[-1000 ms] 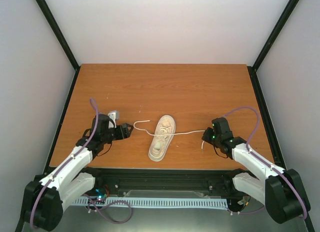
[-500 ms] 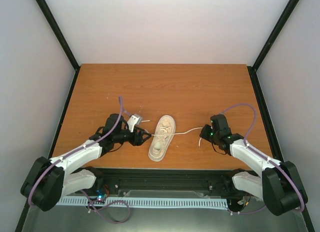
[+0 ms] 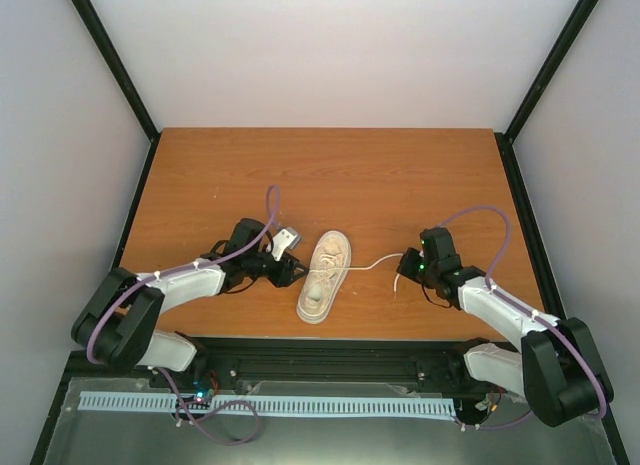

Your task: Tie the shoes

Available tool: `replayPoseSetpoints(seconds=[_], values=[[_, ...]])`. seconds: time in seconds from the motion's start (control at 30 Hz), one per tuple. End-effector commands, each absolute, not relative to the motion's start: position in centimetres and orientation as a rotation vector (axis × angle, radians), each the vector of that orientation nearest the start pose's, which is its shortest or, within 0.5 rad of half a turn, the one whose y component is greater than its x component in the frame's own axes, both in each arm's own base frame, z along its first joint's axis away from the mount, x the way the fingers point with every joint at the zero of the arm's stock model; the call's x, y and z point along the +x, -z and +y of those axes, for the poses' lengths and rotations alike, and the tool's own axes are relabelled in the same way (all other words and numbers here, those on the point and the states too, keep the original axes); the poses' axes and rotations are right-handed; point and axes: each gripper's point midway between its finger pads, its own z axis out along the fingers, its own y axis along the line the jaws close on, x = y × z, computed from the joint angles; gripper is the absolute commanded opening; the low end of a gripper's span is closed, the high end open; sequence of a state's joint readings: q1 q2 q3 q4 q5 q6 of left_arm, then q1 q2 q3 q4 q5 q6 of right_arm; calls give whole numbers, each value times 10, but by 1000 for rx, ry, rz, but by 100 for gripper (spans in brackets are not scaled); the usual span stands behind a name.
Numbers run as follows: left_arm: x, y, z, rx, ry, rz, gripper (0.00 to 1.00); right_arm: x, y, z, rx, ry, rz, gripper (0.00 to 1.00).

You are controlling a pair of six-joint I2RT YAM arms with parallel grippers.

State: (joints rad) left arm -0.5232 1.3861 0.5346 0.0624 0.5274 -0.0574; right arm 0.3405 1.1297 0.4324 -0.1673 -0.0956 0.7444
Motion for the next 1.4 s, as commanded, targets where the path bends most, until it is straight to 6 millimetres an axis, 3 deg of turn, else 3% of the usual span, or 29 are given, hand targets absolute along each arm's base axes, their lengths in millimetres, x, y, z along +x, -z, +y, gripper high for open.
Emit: replayPoseSetpoints(seconds=[0.0,0.57,0.67,0.83,0.93,1.2,1.37], values=[[255,-86,-255,894,911,2161,47,279,-62,115,445,-603,2453,3],[244,-77,-265,933,1036,2214,54,279,-63,114,430,-597,2457,3],[243,-73,-266,938,1050,2242,46,279,-63,113,430,-594,2457,3],[242,-75,-269,940,1083,2247,17,279,-64,110,433,-584,2452,3],[241,-80,-269,916,1095,2238,9,280,-67,109,431,-579,2444,3],[221,-103,-275,860,1162,2206,2,293,-79,115,365,-579,2434,3],[230,-126,-270,772,1103,2133,1,304,-84,122,321,-586,2439,3]])
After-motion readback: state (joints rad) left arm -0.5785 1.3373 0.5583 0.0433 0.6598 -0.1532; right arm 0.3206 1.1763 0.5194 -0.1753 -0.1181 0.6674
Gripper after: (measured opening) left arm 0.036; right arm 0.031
